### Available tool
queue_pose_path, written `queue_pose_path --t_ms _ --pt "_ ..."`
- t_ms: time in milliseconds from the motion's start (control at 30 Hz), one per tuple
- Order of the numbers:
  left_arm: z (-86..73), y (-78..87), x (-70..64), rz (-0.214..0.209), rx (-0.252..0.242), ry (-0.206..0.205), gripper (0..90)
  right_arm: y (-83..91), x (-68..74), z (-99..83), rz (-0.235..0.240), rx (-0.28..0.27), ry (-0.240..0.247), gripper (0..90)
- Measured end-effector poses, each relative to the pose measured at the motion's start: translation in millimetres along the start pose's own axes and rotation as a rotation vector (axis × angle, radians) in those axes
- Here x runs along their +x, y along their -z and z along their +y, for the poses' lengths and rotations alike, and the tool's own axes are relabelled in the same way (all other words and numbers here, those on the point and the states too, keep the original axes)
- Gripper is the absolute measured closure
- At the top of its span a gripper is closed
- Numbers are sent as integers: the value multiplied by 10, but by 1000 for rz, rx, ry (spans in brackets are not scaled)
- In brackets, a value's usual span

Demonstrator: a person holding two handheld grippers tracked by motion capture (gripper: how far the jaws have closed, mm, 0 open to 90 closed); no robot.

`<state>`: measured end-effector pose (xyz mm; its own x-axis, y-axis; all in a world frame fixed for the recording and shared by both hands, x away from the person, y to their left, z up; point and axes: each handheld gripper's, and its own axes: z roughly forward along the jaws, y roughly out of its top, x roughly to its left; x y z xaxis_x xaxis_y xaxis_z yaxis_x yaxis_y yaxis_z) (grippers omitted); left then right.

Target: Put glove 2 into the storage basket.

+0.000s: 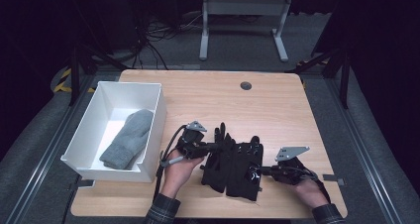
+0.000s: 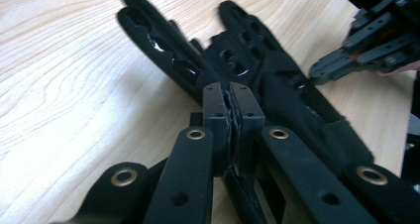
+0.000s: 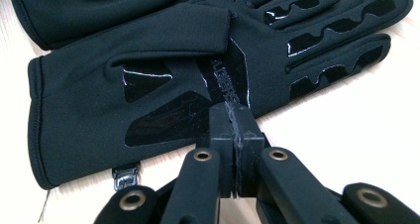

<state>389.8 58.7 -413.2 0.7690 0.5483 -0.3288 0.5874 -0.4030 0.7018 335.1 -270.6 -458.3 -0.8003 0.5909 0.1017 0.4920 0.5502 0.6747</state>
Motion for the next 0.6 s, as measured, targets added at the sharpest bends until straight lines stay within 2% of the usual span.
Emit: queue_pose_path --t_ms 300,600 --pt "92 -6 -98 -61 -12 -9 876 -105 34 96 15 -2 14 900" --pt "161 -142 -194 -100 -2 -24 876 -209 81 196 35 -4 34 900"
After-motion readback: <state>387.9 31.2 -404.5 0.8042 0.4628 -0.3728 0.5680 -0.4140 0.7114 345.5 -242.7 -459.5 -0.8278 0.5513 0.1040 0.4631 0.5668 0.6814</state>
